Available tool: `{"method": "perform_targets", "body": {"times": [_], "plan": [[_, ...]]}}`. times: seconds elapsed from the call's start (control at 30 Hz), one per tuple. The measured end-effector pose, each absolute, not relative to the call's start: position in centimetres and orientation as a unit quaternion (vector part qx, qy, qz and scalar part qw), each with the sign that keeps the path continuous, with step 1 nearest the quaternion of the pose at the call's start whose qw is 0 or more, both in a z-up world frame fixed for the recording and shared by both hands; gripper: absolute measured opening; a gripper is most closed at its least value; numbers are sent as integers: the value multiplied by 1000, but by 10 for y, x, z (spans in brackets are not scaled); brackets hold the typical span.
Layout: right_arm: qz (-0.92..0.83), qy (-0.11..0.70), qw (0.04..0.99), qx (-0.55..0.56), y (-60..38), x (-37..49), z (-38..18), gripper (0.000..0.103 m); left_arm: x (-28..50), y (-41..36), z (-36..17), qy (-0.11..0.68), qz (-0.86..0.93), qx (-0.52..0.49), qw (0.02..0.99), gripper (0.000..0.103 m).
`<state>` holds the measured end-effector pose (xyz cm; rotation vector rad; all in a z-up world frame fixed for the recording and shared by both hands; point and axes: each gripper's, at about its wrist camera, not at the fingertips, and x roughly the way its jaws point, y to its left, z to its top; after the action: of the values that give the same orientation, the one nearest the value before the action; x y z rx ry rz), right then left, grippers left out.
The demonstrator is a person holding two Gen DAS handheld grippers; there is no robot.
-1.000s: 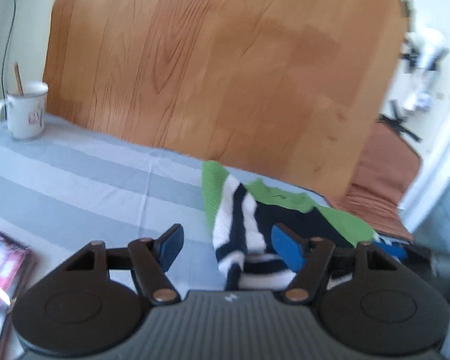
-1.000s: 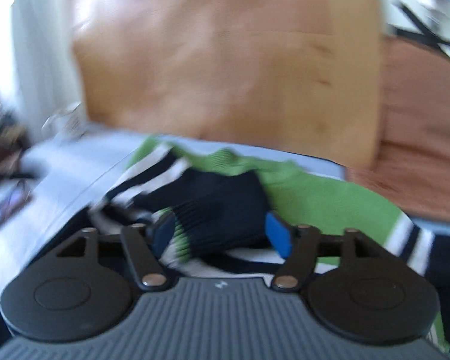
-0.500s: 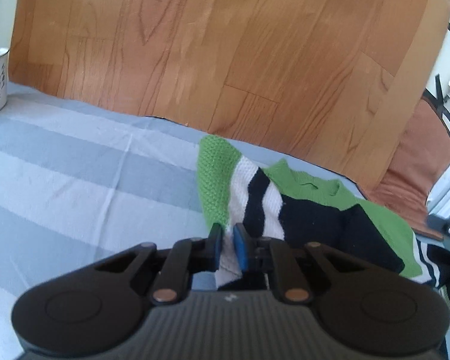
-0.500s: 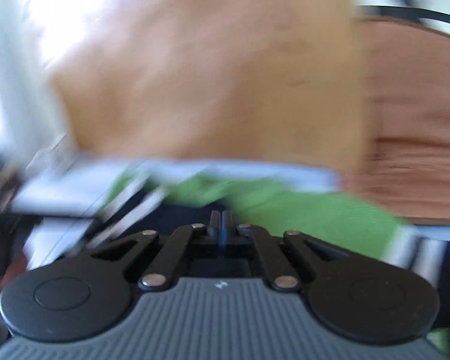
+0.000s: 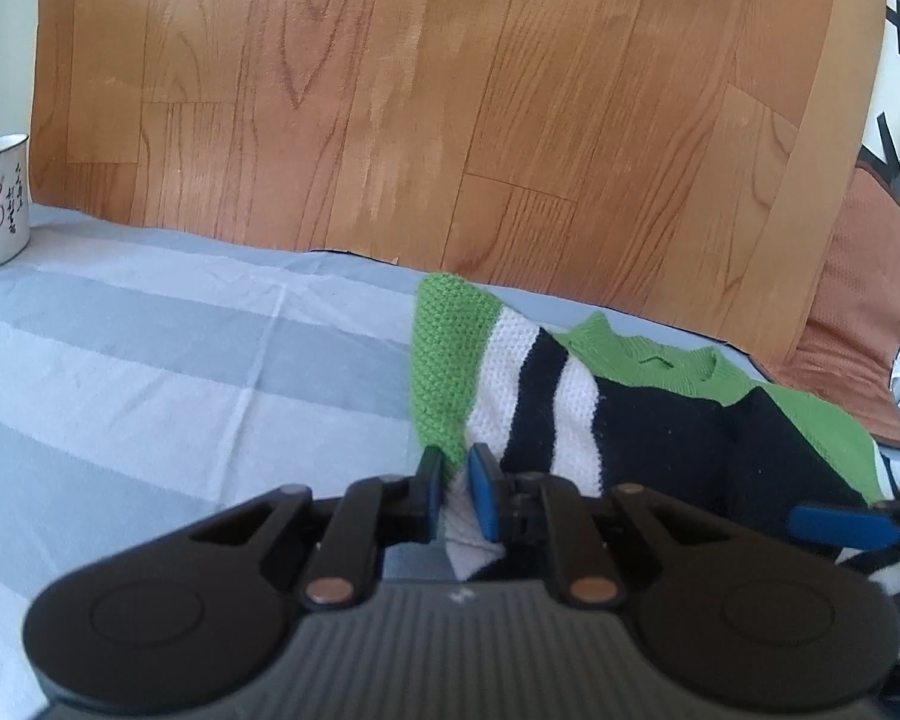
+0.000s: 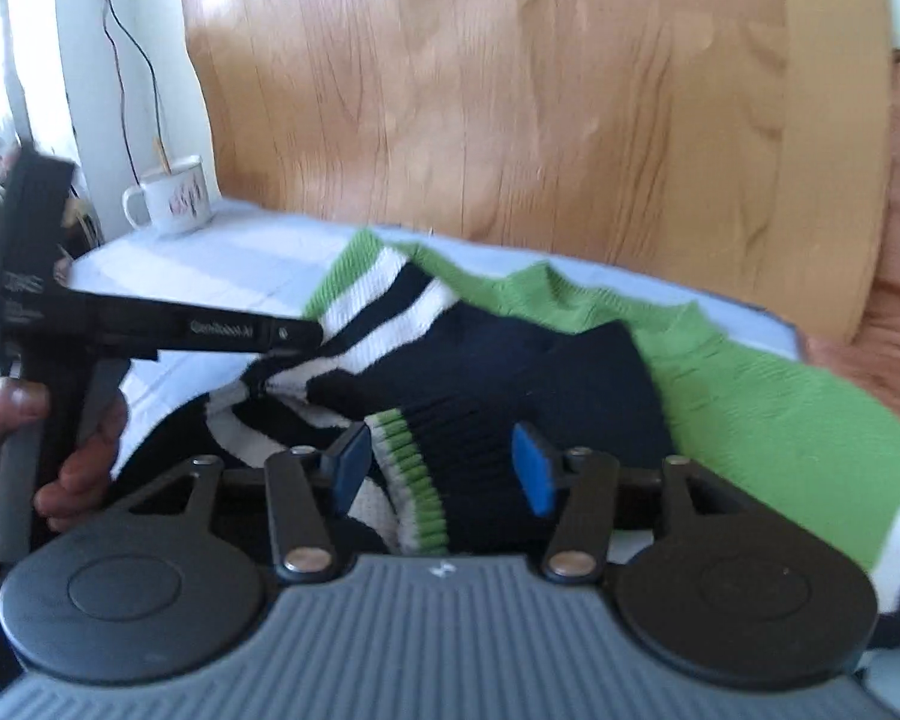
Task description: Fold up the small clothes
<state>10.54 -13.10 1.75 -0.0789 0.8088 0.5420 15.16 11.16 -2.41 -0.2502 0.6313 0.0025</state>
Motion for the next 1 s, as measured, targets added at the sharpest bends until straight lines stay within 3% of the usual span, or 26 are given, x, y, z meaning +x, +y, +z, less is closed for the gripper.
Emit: {"method": "perform_targets", "body": {"times": [0.07,0.1,0.13,0.2,0.4,0.47,0.53,0.57,0.67,0.83,1.0], "plan": [[257,392,882,-44,-133,106,13,54,150,109,-24,309,4,-118,944,11],[253,392,883,-47,-135,107,12,44,150,109,-24,309,4,-118,944,11],[246,389,886,-48,-136,103,17,20,151,109,-24,309,3,-118,944,11],[237,375,896,-27,-150,104,24,10,150,108,-24,309,4,-117,944,11],[122,334,935,14,-245,114,64,11,152,108,-24,309,2,-109,945,11],[69,352,934,13,-276,128,57,16,152,108,-24,309,0,-108,945,12],[-35,361,932,-27,-302,134,44,29,153,109,-25,309,-2,-109,945,12],[-58,367,928,-19,-315,133,42,29,153,110,-25,309,-4,-109,945,12],[-49,350,931,95,-364,103,54,29,154,111,-26,310,-4,-111,944,15],[-70,312,934,159,-393,34,79,34,148,116,-23,300,-3,-129,945,18],[-76,295,918,253,-411,-21,84,38,126,119,-3,238,-21,-148,960,17]]}}
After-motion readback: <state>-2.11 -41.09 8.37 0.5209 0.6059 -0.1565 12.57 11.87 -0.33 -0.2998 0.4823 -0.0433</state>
